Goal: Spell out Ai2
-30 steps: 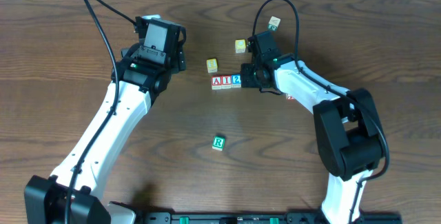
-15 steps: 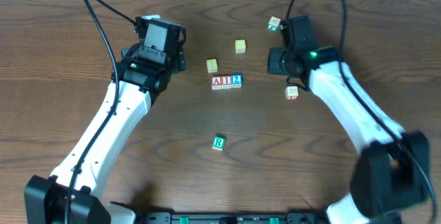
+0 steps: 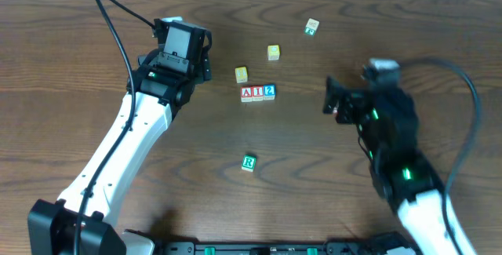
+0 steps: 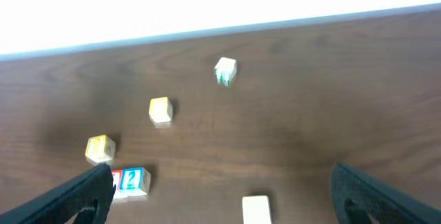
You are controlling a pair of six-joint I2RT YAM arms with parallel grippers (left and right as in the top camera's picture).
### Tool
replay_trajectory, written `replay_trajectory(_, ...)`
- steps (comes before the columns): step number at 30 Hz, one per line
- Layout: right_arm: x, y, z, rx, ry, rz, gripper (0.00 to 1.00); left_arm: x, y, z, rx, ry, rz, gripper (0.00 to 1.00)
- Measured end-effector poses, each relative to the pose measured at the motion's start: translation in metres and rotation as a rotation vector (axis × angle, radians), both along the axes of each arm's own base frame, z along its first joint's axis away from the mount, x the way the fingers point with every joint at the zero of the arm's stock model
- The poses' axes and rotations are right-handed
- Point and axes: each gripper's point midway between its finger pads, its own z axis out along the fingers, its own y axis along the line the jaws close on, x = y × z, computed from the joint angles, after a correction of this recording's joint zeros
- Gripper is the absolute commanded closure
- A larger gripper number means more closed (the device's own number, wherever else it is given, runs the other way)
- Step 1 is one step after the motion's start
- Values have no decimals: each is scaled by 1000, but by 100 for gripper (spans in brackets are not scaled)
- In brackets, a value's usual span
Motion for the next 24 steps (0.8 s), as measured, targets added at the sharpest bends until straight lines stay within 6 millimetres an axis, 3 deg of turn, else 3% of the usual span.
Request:
replay_trajectory(4,-25,-20,-4,28,-110,-38,1,0,0,0,0,0,-1,5)
replay_trajectory(11,-51,-54,-17,111,-255,-132,1,0,0,0,0,1,-1,4)
replay_trajectory(13,-56,-51,-19,66,-297,-74,1,0,0,0,0,0,0,5)
replay_trajectory(17,-65,-19,-34,-134,-332,178,1,0,0,0,0,0,0,4)
replay_trajectory(24,-69,-17,-55,-239,-326,219,1,0,0,0,0,0,0,5)
